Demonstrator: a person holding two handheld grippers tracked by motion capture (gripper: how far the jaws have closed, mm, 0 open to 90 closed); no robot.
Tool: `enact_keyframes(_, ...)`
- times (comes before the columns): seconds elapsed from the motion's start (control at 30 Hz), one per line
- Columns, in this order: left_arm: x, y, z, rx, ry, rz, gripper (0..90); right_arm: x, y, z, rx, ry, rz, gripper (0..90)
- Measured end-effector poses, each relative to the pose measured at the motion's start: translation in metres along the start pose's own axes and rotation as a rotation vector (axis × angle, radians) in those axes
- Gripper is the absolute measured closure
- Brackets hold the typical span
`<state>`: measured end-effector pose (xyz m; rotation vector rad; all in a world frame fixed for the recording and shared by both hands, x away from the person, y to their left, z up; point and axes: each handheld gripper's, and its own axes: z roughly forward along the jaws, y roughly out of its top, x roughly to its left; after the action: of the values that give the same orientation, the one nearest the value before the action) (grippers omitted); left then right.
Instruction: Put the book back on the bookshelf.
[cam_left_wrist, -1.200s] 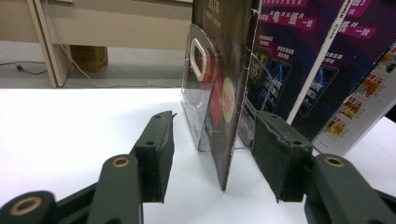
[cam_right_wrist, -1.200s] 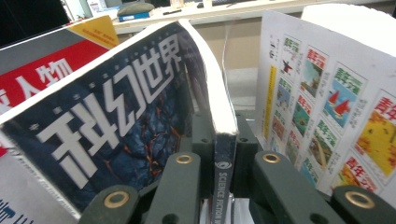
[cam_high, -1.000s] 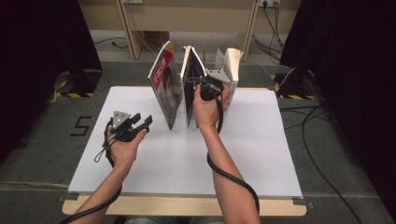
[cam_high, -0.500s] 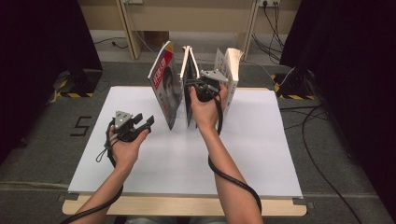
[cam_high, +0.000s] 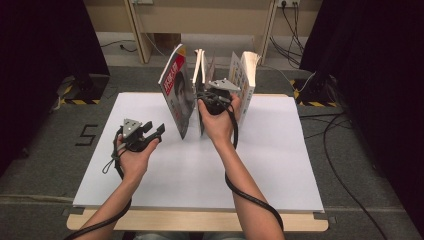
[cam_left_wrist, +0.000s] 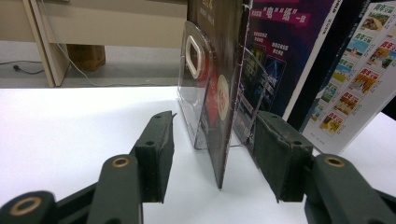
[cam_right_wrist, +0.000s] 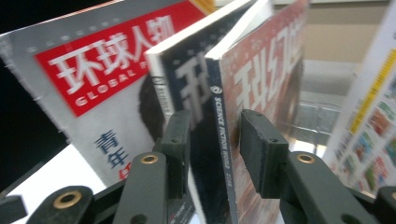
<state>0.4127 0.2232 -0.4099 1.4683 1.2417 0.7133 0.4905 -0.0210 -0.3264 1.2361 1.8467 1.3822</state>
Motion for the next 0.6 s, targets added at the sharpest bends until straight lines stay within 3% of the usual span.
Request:
enact_keyframes(0.27, 0.0, 0.001, 0.0, -0.002, 0.0, 0.001, 47.9, 0.0, -0.003, -0.005, 0.007, 0.031, -0.032, 61.4)
enact_keyframes(0.6, 0.0, 0.001, -0.001, 0.0, -0.003, 0.003, 47.8, -0.01, -0.011, -0.015, -0.001, 0.046, -0.01, 60.1)
